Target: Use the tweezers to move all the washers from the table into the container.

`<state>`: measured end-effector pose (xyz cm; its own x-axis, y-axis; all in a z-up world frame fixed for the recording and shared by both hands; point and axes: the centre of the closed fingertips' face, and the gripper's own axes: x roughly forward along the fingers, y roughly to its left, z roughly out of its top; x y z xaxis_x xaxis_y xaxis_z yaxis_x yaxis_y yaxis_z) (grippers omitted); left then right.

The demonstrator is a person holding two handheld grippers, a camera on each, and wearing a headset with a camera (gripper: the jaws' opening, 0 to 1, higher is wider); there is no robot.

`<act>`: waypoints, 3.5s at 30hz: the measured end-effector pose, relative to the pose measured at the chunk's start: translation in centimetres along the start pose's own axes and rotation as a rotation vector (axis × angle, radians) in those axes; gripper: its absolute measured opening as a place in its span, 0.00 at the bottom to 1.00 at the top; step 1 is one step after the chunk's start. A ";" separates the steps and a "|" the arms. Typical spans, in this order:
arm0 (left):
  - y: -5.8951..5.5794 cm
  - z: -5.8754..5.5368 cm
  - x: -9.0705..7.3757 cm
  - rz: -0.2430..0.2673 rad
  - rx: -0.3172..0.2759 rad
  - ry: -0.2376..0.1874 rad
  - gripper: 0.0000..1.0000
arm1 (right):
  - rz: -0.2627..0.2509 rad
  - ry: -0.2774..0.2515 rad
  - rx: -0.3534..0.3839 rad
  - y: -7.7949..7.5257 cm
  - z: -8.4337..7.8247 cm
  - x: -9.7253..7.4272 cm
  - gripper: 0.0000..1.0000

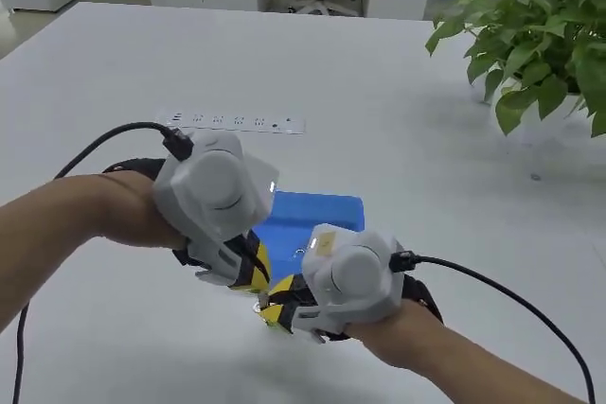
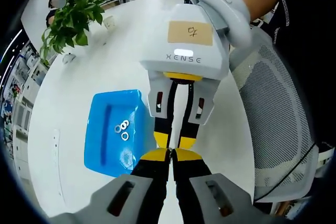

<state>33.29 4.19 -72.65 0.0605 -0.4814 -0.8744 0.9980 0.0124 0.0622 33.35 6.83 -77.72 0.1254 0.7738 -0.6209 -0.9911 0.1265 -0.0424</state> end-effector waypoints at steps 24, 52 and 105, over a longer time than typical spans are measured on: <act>-0.6 0.5 -0.3 -0.007 -0.005 -0.030 0.06 | 0.000 0.011 0.007 0.4 0.2 -0.3 0.09; -0.1 2.8 -4.4 0.016 0.009 -0.058 0.06 | -0.018 0.023 -0.002 -0.3 3.9 -3.0 0.09; 8.6 3.2 -2.6 0.035 0.058 -0.065 0.06 | -0.034 0.009 0.018 -9.5 3.4 -1.9 0.09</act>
<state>41.67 2.71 -68.31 0.0920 -0.5378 -0.8380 0.9924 -0.0201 0.1218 42.67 6.30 -73.50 0.1585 0.7632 -0.6264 -0.9852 0.1638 -0.0498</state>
